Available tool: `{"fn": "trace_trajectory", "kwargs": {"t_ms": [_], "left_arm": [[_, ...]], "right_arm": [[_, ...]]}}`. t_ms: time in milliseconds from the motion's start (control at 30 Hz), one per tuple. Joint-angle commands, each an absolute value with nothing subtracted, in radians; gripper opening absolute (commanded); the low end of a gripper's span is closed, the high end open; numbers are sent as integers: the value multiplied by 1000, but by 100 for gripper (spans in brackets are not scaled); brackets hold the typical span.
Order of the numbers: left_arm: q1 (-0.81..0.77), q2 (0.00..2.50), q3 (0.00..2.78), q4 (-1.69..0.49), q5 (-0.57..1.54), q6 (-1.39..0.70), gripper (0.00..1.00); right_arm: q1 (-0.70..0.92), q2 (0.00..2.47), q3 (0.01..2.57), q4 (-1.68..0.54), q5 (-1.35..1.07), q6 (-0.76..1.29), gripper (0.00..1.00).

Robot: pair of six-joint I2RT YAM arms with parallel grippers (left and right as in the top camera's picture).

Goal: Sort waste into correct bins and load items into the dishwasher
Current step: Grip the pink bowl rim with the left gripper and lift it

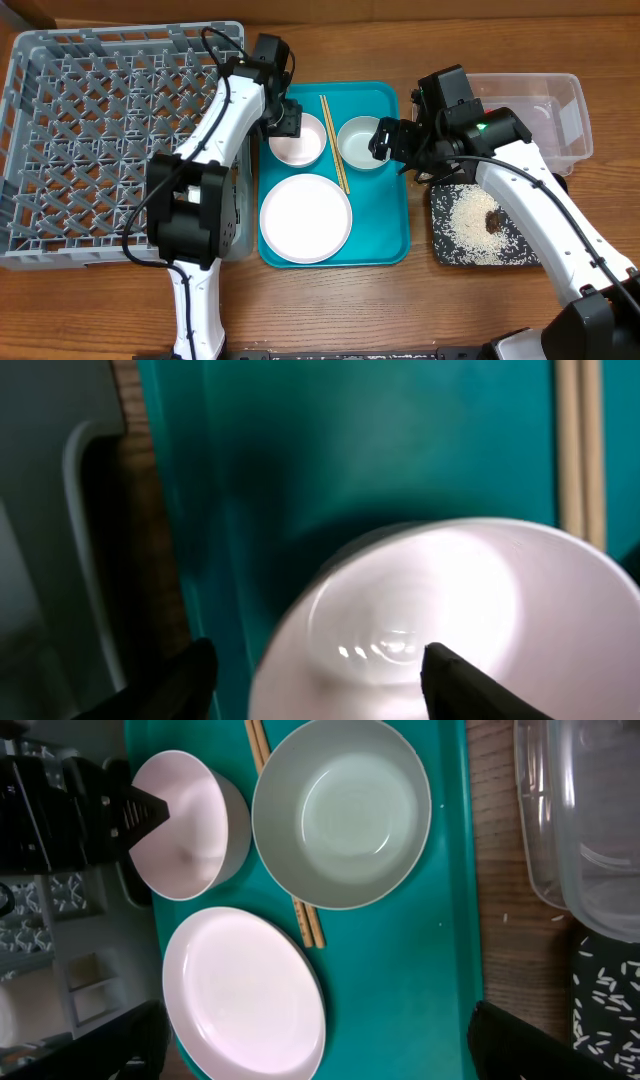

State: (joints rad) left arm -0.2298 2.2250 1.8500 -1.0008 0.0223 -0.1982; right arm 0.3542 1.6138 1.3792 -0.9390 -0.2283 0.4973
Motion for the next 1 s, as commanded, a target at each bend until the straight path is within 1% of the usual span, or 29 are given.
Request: {"fn": "trace_trajectory", "kwargs": {"t_ms": [0,33,67,100,267,433,533,600,733,967], "left_arm": [[-216,2222,1850,-999,27,-179,50],[-216,2222,1850,-999,27,-179,42],[-216,2222,1850,-999,27,-179,37],[-217,2222,1850,-999,27,-179,35],[-219,2225,1843,-1000,50,-179,35],[-223,2238,1834,-998,53,-180,19],[-223,2238,1834,-998,53,-191,13],[-223,2238,1834,-998,53,-199,6],[-224,2239,1834,-997,53,-206,4],[-224,2238,1834,-998,56,-206,4]], "right_arm": [[359,1598,1407,-933,-210,497,96],[359,1598,1407,-932,-209,497,96],[359,1598,1407,-930,-210,497,96],[359,1598,1407,-929,-209,497,96],[359,1598,1407,-930,-210,497,96],[359,1598,1407,-931,-210,497,96],[359,1598,1407,-933,-210,497,96],[359,1598,1407,-934,-210,497,96],[359,1598,1407,-937,-210,497,97],[359,1598,1407,-939,-210,497,97]]}}
